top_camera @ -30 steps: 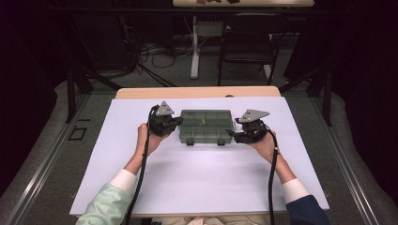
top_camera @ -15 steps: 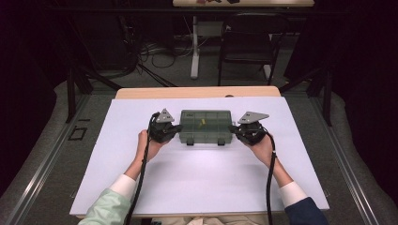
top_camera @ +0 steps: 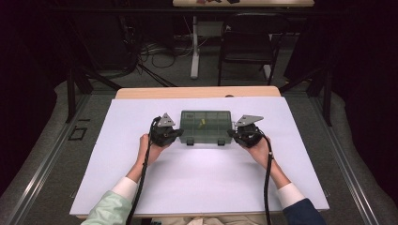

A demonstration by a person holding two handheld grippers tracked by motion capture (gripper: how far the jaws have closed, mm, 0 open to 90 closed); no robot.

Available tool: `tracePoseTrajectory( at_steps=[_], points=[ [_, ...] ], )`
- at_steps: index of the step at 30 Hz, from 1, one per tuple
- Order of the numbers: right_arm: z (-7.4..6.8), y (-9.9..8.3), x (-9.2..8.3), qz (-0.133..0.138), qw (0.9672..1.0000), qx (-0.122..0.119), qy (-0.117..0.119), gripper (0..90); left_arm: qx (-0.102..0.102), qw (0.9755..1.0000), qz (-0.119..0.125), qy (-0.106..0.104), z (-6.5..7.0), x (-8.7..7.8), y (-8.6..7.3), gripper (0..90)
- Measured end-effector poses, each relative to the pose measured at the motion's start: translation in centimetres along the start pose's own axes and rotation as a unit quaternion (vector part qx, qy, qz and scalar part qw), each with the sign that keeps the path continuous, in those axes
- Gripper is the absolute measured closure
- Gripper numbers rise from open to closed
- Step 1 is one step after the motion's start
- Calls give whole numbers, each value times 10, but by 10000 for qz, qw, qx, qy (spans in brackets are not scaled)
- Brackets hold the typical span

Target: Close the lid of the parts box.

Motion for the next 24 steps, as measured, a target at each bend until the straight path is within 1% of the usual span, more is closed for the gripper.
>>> tracePoseTrajectory(
  at_steps=[2,4,8,9,10,11,12,13,14,15,17,18,20,21,23,24],
  points=[
    [0,-1,1,-82,10000,-7,-9,900,27,10000,-28,1,0,1,-1,900],
    [1,-2,1,-45,10000,60,24,900,10,10000,-31,-11,0,1,-1,900],
    [1,-2,1,-21,9999,92,47,900,-64,10000,-7,-31,0,1,-2,900],
    [1,-2,1,-23,9999,116,33,897,-114,9999,-2,-52,0,0,-2,881],
    [1,-3,1,18,9999,114,30,854,-193,9997,1,-126,-1,-1,-2,828],
    [-1,-4,0,58,9999,107,10,841,-248,9995,-37,-165,0,-3,-3,787],
    [-3,-4,-1,74,9999,75,15,816,-248,9995,-105,-136,0,-5,-2,721],
    [-4,-5,-2,43,10000,58,40,751,-254,9995,-159,-120,1,-7,-3,652],
    [-6,-5,-3,-29,9999,84,79,694,-274,9993,-188,-145,1,-10,-3,614],
    [-6,-6,-5,-46,9999,99,131,654,-302,9992,-224,-125,2,-12,-4,560],
    [-7,-7,-9,-141,9996,143,215,469,-314,9989,-328,-97,4,-18,-4,399],
    [-7,-9,-12,-181,9992,193,288,395,-307,9990,-323,-80,6,-21,-5,344],
    [-9,-12,-17,-291,9984,253,417,214,-252,9990,-368,-8,11,-26,-7,225],
    [-10,-15,-20,-343,9982,270,404,148,-227,9990,-384,28,13,-29,-8,169],
    [-12,-21,-27,-325,9976,395,471,79,-192,9990,-406,29,17,-35,-12,147],
    [-13,-25,-31,-301,9976,446,439,60,-200,9989,-428,64,19,-38,-14,125]
  ],
)
Point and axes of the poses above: each handheld gripper's, and its own axes: x roughly forward along the jaws, y roughly out of its top, z roughly to its right, the point moved 1 cm from there along x, roughly forward along the jaws, and after that the axes turned 2 degrees about z, right-handed, at the moved point
